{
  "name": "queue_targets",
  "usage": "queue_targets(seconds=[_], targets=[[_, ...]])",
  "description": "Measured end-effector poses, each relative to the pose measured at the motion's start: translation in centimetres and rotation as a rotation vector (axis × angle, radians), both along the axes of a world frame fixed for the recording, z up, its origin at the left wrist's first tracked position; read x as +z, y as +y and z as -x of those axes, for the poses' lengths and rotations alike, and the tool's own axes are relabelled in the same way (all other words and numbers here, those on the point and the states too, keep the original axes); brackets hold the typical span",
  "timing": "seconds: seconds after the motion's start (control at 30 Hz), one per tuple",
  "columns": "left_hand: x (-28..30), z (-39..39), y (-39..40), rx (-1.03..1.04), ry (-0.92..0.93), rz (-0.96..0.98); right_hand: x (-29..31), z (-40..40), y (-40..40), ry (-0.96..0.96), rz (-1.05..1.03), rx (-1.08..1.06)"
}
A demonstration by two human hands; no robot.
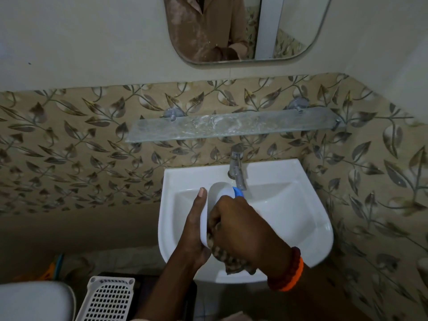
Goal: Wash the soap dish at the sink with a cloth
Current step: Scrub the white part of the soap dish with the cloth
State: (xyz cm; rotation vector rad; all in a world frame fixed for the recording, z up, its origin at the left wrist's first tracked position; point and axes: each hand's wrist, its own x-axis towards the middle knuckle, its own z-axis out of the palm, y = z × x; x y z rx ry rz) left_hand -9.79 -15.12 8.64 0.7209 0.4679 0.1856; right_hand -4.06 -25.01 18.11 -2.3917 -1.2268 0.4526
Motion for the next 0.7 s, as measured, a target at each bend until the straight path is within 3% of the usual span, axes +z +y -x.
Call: queue_targets(seconds=[0.1,0.2,0.27,0.37,0.47,0.6,0.7], targets=[[-0.1,0.3,0.1,0.003,0.012,-0.031,-0.4,-0.6,-0.1,0.323,-0.318,-0.141],[-0.1,0.2,-0.2,0.018,0.044,-0.165,-0.6,-0.9,-0.2,0.715,-0.705,-0.425],[0.5,0.2,0.0,0.05,0.1,-0.278,-0.9,-1.0,-0.6,0.858,-0.862,-0.516],[0.7,0.6,0.7,0.044,0.149,-0.459,-0.9,-1.5,-2.2,0.643,-0.911,-0.5],[1.4,1.6,1.2,-0.046,0.104,-0.633,-0.1,-2.6,-3.9,0.277,-0.942,-0.267],[2.4,2.0,1.3,-0.068,0.09,-0.786,-0.1,-2.5,-4.4,-0.176,-0.706,0.177],[3.1,2.2,1.1,-0.091,0.034,-0.872,-1.0,-2.9,-4.7,-0.305,-0.55,0.216]])
